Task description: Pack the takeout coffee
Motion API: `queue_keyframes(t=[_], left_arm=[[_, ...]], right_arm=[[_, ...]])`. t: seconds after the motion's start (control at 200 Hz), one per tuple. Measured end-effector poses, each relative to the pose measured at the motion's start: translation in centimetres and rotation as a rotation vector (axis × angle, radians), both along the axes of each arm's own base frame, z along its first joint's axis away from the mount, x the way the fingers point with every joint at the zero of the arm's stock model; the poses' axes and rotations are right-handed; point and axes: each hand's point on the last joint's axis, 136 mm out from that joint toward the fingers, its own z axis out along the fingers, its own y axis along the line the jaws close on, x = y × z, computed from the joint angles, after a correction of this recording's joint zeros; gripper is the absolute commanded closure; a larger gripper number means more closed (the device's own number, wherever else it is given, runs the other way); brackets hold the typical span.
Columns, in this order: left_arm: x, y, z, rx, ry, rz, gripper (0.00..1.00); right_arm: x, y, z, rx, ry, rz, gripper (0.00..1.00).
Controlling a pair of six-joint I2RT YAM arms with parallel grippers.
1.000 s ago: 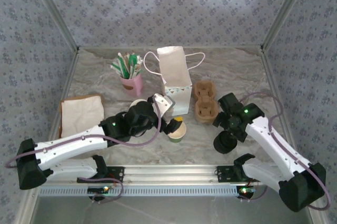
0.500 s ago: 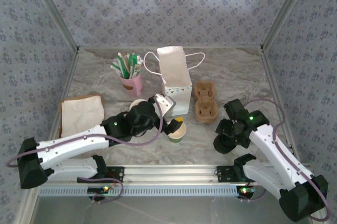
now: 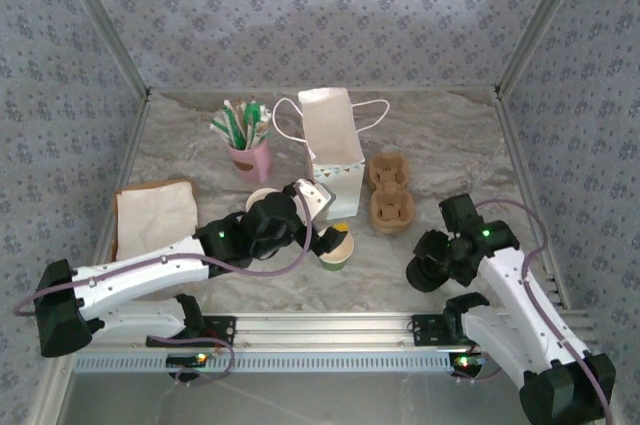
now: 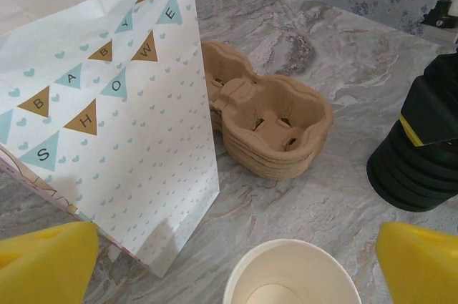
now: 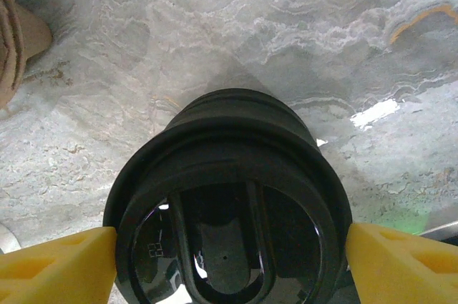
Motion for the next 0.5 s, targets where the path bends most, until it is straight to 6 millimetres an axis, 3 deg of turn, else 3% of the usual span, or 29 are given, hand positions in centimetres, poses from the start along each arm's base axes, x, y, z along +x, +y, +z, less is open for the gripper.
queue_keyframes(t=[0.5], left_arm=[[0.09, -0.19, -0.28, 0.007, 0.0, -0.001, 0.01]], right_arm=[[0.18, 0.45, 0.08, 0.033, -0.005, 0.015, 0.25]])
